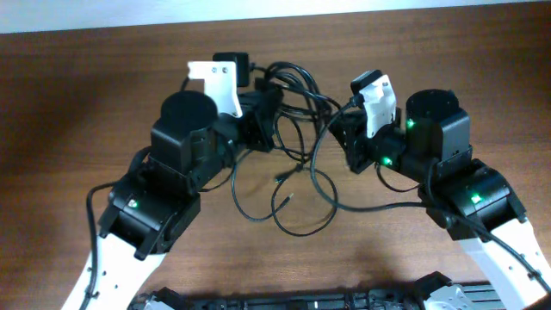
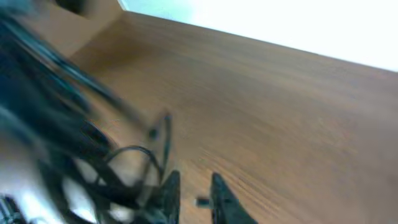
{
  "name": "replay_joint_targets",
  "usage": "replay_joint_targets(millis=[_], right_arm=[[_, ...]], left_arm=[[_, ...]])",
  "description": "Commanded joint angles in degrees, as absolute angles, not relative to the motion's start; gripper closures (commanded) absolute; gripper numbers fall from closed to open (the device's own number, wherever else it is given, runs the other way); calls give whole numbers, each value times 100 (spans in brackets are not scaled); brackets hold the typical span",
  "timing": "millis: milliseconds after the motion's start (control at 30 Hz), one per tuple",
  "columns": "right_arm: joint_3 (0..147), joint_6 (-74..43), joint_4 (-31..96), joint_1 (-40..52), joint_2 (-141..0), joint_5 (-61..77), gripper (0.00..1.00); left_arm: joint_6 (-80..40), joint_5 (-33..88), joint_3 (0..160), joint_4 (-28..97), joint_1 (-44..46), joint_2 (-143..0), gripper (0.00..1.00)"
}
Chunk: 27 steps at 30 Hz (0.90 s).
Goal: Untangle cables
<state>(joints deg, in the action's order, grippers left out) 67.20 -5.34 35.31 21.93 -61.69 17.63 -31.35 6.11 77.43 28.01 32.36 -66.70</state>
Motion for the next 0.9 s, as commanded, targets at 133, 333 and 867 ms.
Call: replay_joint_targets(millis=[133, 333, 867], right_arm=[[6646, 40, 3100, 2137, -5959, 1772, 31], [6646, 950, 2777, 2137, -5822, 2867, 26], [6646, 1068, 2287, 2137, -5846, 2932, 36]], left_arm=[[-2976, -843, 7865, 3183, 3173, -6340, 100], [-3186, -777, 7865, 3267, 3173, -6342, 100], [-3345, 672, 7865, 3242, 3177, -6681, 100]])
